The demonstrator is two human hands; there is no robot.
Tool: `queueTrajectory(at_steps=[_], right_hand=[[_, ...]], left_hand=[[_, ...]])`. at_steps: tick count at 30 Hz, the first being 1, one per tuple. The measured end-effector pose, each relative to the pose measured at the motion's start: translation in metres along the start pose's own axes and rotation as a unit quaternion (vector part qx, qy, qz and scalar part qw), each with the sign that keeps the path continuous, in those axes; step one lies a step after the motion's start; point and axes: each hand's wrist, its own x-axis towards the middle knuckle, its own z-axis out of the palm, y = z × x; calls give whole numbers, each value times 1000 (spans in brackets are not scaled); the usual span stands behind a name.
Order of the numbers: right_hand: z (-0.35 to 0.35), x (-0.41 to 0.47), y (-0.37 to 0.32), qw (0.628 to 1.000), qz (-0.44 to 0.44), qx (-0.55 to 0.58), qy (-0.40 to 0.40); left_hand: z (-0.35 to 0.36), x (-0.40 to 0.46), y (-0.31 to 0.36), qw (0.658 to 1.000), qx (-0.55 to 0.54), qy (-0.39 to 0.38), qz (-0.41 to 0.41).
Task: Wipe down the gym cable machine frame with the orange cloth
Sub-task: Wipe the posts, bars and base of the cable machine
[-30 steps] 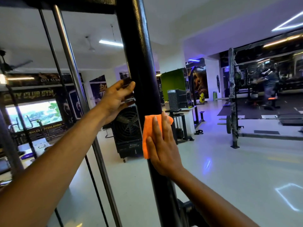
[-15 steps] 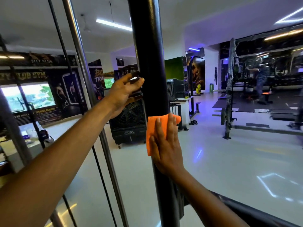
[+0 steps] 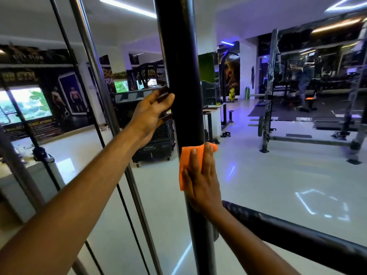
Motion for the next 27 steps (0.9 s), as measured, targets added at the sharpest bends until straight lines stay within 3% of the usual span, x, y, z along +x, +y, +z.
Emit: queueTrajectory(at_steps=[7,14,22,27], right_hand=[[-13,67,-20,999,-12,2,37],[22,-58,16,999,36,1,-30],[11,-2,-4,999,41,22,26],[35,-92,22,998,59,-5,-27]], left_hand=[[3,-15,-16,1000,11,9,-21],[5,-39,-50,999,11,10,-44],[4,-52,-74,998,33,-5,-57],[5,-64,-101,997,25,-9,-69]])
